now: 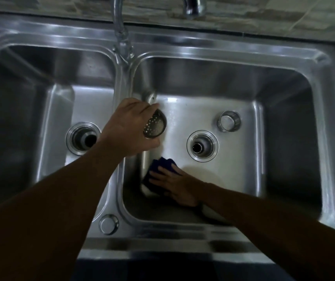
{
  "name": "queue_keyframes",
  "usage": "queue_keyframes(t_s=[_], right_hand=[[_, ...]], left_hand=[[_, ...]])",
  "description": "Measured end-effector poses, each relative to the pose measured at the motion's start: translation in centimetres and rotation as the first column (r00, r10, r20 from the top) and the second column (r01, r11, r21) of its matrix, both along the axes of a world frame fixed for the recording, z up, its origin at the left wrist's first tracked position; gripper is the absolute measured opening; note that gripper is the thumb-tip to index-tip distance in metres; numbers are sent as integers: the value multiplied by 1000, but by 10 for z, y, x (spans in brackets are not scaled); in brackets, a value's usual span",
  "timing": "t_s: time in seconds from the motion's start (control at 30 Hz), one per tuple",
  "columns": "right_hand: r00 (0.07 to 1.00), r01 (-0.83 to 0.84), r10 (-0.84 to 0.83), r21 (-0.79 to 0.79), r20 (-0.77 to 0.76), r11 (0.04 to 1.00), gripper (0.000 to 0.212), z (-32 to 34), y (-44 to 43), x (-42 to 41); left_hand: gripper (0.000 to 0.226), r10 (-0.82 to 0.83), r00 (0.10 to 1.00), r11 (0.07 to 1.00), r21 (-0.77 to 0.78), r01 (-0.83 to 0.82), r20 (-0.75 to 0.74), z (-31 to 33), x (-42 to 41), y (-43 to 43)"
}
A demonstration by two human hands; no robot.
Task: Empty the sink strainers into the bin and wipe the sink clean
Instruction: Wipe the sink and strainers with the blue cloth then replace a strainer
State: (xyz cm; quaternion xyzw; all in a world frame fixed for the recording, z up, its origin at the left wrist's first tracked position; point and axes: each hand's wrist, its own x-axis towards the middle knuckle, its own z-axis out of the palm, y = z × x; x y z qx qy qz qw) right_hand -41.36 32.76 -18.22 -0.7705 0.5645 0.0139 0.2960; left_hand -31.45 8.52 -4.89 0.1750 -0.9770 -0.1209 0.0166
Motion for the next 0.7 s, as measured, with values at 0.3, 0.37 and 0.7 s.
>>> queue_keyframes(t_s=[0.3,0.37,0.7], right_hand=[[946,116,-87,74,-312,991,72,18,126,-132],[927,130,-89,89,-363,988,75,19,132,-138],[898,-368,370,55,-237,928,69,17,19,-42]], left_hand=[[87,-5,1000,1000,1,5,-10,6,0,2],[88,0,1000,1000,8,1,-3,5,0,1],[86,-32,999,1000,-2,32,-4,10,1,4]])
